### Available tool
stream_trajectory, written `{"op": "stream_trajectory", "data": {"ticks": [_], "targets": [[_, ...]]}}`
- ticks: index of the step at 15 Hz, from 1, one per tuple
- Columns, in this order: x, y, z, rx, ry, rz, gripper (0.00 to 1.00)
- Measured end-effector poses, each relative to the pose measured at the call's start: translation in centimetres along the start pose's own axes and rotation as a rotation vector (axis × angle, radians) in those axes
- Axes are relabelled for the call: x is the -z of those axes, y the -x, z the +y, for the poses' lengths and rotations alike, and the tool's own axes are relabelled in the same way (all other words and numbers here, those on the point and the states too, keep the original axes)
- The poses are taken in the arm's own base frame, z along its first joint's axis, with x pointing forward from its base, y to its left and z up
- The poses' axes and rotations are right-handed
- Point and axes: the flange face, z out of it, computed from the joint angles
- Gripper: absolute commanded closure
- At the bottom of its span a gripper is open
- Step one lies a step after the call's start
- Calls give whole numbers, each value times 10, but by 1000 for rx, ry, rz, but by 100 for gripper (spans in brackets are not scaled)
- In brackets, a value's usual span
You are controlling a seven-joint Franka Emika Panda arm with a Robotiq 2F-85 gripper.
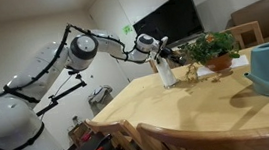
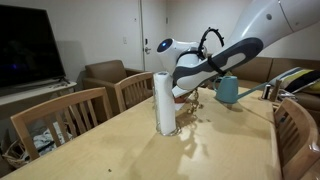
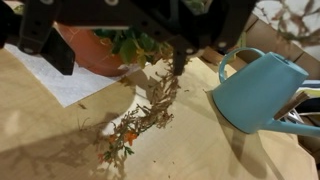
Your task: Pick a leaf from the plant
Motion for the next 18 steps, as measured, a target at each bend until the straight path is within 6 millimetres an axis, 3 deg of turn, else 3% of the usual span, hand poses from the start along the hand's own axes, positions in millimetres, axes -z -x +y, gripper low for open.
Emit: {"op": "stream_trajectory", "data": {"ticks": [8,18], "targets": [[-4,17,-5,153,50,-118,0],[-1,9,-11,142,38,-96,0]]}}
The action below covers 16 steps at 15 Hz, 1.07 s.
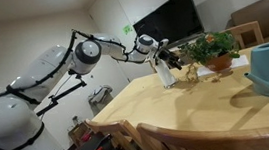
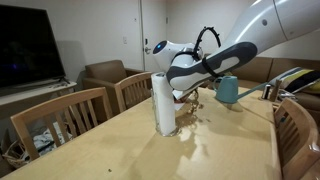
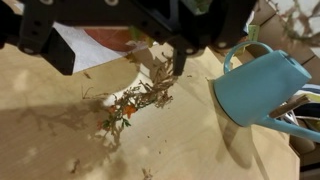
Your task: Pick a leaf from the plant
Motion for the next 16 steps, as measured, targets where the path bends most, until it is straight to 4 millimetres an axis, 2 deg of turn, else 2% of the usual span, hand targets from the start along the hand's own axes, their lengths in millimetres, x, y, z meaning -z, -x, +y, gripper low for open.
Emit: {"op": "stream_trajectory", "data": {"ticks": [5,6,7,16], "targets": [[-6,-3,-5,-8,-5,13,0],[-7,-4,-4,-11,-6,15,25],[-8,-5,-4,-14,-7,17,26],[-8,-11,-2,-28,-15,30,95]]}}
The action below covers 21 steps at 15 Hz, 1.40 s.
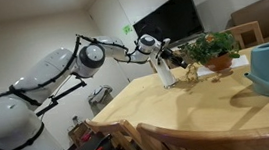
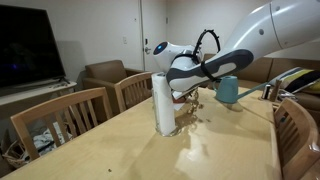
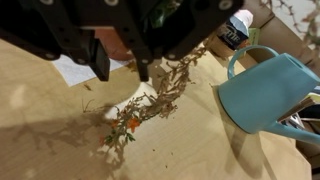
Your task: Pick a leaf from the plant
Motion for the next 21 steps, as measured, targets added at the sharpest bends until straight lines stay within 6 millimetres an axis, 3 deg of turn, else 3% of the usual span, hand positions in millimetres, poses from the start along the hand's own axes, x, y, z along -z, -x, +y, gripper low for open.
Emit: {"op": "stream_trajectory", "data": {"ticks": [2,12,21], "targets": [[0,0,-1,0,-1,2,100],[3,3,-7,7,-3,9,100],[4,41,-46,87,24,10,100]]}}
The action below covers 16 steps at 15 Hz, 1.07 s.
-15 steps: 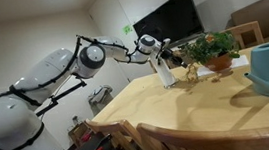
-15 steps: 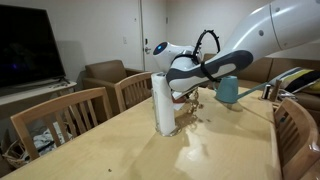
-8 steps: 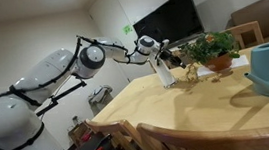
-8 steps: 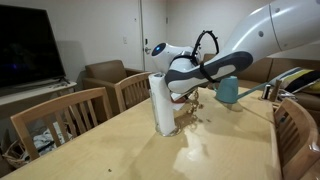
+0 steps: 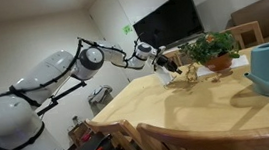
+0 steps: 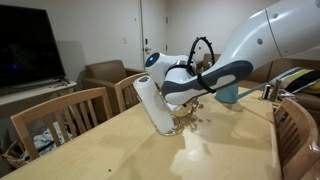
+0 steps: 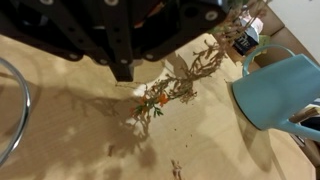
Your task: Pick a leaf from the plant
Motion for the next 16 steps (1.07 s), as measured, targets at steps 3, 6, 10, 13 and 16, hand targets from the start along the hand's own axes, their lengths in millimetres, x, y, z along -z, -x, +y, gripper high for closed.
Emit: {"op": "stream_trajectory", "data": {"ticks": [3,6,10,13,16], "targets": [[-1,13,-13,21,12,-3,100],[-2,18,-17,31,18,-7,100],[-7,12,-7,-20,28,-6,67],[-10,7,0,-71,30,-10,44],[-13,6,3,-91,32,-13,20]]}}
